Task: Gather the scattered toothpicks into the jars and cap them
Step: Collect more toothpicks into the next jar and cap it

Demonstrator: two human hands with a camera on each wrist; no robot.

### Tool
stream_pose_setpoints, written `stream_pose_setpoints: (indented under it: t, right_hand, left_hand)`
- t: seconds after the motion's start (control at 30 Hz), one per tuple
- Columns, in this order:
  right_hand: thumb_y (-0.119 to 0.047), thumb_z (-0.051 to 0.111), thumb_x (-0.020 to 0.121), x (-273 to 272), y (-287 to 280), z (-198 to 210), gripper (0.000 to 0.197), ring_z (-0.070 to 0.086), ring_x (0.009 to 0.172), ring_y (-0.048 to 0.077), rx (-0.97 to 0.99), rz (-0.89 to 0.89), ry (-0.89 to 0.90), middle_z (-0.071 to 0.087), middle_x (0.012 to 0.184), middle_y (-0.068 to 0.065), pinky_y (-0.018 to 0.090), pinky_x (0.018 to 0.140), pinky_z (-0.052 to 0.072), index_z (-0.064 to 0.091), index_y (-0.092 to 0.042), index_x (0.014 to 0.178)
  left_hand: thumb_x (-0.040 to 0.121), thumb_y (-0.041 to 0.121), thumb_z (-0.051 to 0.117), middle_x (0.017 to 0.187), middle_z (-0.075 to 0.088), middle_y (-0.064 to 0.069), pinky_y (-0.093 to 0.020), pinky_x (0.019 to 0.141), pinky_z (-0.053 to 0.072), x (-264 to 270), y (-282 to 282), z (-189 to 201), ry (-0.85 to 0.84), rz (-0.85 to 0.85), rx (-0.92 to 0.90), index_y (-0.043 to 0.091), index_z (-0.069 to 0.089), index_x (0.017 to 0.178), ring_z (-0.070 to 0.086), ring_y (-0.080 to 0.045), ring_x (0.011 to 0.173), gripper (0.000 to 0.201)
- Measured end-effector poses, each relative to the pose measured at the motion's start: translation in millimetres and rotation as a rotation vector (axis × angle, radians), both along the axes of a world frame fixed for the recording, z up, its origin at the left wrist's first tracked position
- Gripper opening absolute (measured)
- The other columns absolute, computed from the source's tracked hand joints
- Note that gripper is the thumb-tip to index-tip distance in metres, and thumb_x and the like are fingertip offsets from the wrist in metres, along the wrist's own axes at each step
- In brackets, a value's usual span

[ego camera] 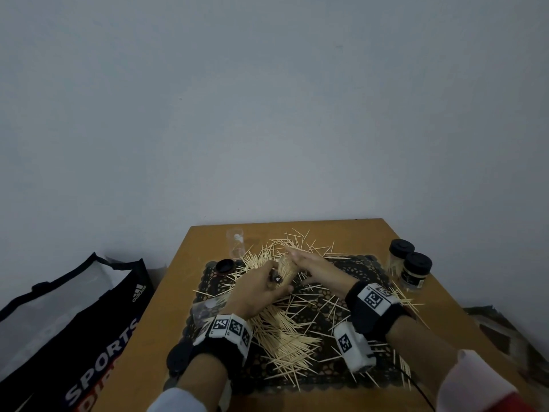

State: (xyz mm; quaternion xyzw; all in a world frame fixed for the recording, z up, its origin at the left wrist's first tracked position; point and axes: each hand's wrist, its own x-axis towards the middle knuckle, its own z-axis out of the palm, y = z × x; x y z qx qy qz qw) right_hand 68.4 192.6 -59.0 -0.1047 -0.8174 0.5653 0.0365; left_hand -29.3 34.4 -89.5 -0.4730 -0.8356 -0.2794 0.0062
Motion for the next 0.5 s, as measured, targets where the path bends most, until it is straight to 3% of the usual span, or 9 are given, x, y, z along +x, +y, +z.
stream_pose_setpoints:
  t: [0.1,0.17,0.27,0.33,0.4,0.5]
  right_hand:
    - [-0.046,0.041,0.099,4.6,16.1,5.5,0.052,0.053,0.116,0.018,0.091,-0.049,-0.062,0.048,0.142,0.002,0.033,0.091,0.05,0.035,-0.029,0.148]
    - [-0.038,0.051,0.097,11.7,30.1,10.5,0.051,0.054,0.104,0.011,0.283,-0.012,-0.169,0.055,0.13,0.001,0.031,0.091,0.048,0.041,-0.02,0.144]
    - [-0.043,0.067,0.086,25.3,55.4,4.9,0.071,0.043,0.129,0.021,0.631,0.109,-0.449,0.043,0.145,0.006,0.035,0.109,0.034,0.04,-0.015,0.145]
    - [-0.052,0.076,0.074,35.0,68.2,-2.7,0.092,0.033,0.135,0.024,0.815,0.13,-0.57,0.034,0.148,0.006,0.038,0.113,0.029,0.034,-0.018,0.148]
    - [-0.048,0.081,0.069,44.8,74.8,-5.8,0.098,0.029,0.137,0.025,0.848,0.119,-0.586,0.031,0.147,0.004,0.037,0.114,0.027,0.031,-0.021,0.15]
    - [-0.031,0.083,0.073,57.3,80.1,-1.9,0.087,0.03,0.137,0.023,0.843,0.102,-0.499,0.036,0.146,0.002,0.034,0.112,0.027,0.038,-0.024,0.147]
  left_hand:
    - [0.085,0.058,0.063,0.085,0.056,0.01,-0.021,0.058,0.031,-0.2,-0.3,0.5,-0.003,0.019,-0.005,0.018,0.051,0.116,0.054,-0.01,0.073,0.052]
    - [0.085,0.058,0.062,0.087,0.055,0.009,-0.018,0.056,0.029,-0.1,0.0,1.4,0.0,0.02,-0.021,0.019,0.05,0.116,0.053,-0.01,0.074,0.051]
    - [0.085,0.06,0.061,0.086,0.055,0.009,-0.018,0.057,0.031,-0.3,-0.5,1.6,0.01,0.018,-0.027,0.019,0.049,0.115,0.053,-0.01,0.073,0.052]
    - [0.085,0.062,0.06,0.087,0.057,0.009,-0.022,0.059,0.033,-1.3,-0.4,1.0,0.014,0.015,-0.029,0.019,0.049,0.116,0.054,-0.011,0.074,0.054]
    - [0.085,0.062,0.06,0.088,0.057,0.008,-0.023,0.06,0.034,-2.1,-0.6,0.6,0.017,0.013,-0.033,0.019,0.05,0.115,0.055,-0.011,0.075,0.053]
    - [0.084,0.062,0.06,0.092,0.06,0.007,-0.026,0.064,0.037,-2.2,-1.4,0.4,0.018,0.007,-0.028,0.019,0.05,0.117,0.057,-0.013,0.078,0.055]
